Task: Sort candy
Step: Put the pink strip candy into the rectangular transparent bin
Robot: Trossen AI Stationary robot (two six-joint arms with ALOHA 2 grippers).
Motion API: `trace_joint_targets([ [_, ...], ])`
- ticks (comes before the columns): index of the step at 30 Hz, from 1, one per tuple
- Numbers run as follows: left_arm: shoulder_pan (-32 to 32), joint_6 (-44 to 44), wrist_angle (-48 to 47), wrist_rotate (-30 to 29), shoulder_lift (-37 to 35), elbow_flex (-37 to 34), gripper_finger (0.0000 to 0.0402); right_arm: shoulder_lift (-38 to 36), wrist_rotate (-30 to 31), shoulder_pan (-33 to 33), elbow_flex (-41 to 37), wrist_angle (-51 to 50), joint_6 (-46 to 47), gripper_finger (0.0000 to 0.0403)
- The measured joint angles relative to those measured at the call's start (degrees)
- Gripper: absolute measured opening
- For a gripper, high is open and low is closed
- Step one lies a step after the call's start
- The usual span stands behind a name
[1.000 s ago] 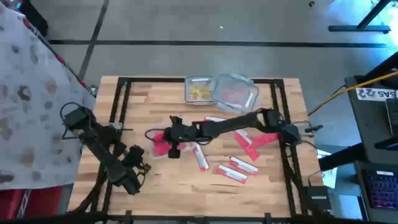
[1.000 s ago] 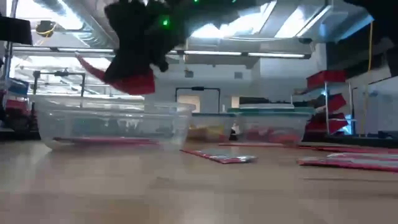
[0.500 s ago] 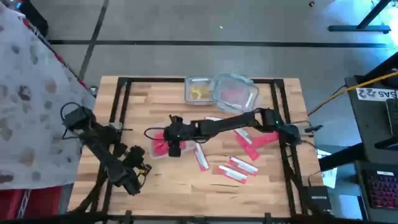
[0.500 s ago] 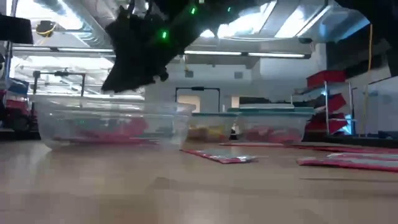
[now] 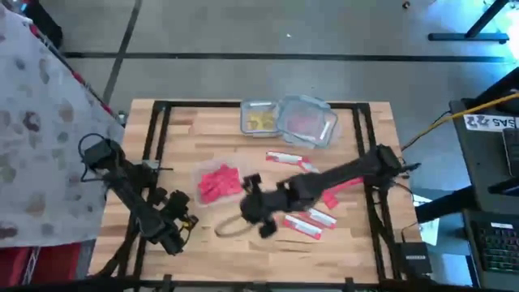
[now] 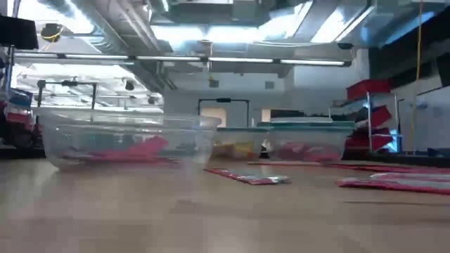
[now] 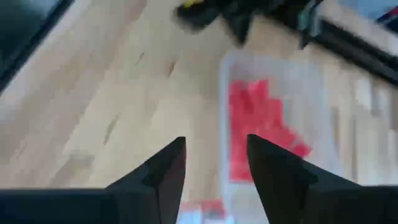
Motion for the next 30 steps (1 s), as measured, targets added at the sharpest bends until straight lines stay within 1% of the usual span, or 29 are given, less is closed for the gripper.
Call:
trace_joint_targets([
  [2, 0.00, 0.11, 0.38, -0.32, 0.00, 0.00, 0.0000, -0.06, -0.05, 1.68, -1.08, -2.48, 1.29, 0.0154],
  [6, 0.00, 0.10, 0.40, -0.37, 0.00, 0.00, 0.0000, -0.05, -0.20, 3.92, -6.71, -2.85, 1.99, 0.0154],
  [11, 0.00, 0.10, 0.62, -0.55, 0.00, 0.00, 0.0000, -0.07, -0.21, 4.06, -14.63, 1.49, 9.19, 0.0154],
  [15, 0.00, 0.10, 0.68, -0.71, 0.00, 0.00, 0.0000, -0.04, -0.77, 4.02, -20.82, 8.51, 12.20, 0.0153],
  [18, 0.00, 0.10, 0.70, -0.71, 0.00, 0.00, 0.0000, -0.04, 0.32, 4.04, -24.41, 13.12, 15.38, 0.0153],
  [20, 0.00, 0.09, 0.71, -0.71, 0.00, 0.00, 0.0000, -0.04, 0.63, 4.04, -26.16, 18.93, 16.06, 0.0153],
  [22, 0.00, 0.11, 0.69, -0.72, 0.00, 0.00, 0.0000, -0.04, -0.54, 4.01, -27.82, 25.70, 15.81, 0.0153],
  [24, 0.00, 0.22, 0.68, -0.75, 0.00, 0.00, 0.0000, -0.04, -1.58, 4.00, -29.33, 29.97, 14.82, 0.0153],
  [30, 0.00, 1.25, 0.68, -1.59, 0.00, 0.00, 0.0000, -0.04, -1.77, 2.38, -33.62, 38.59, 12.96, 0.0154],
])
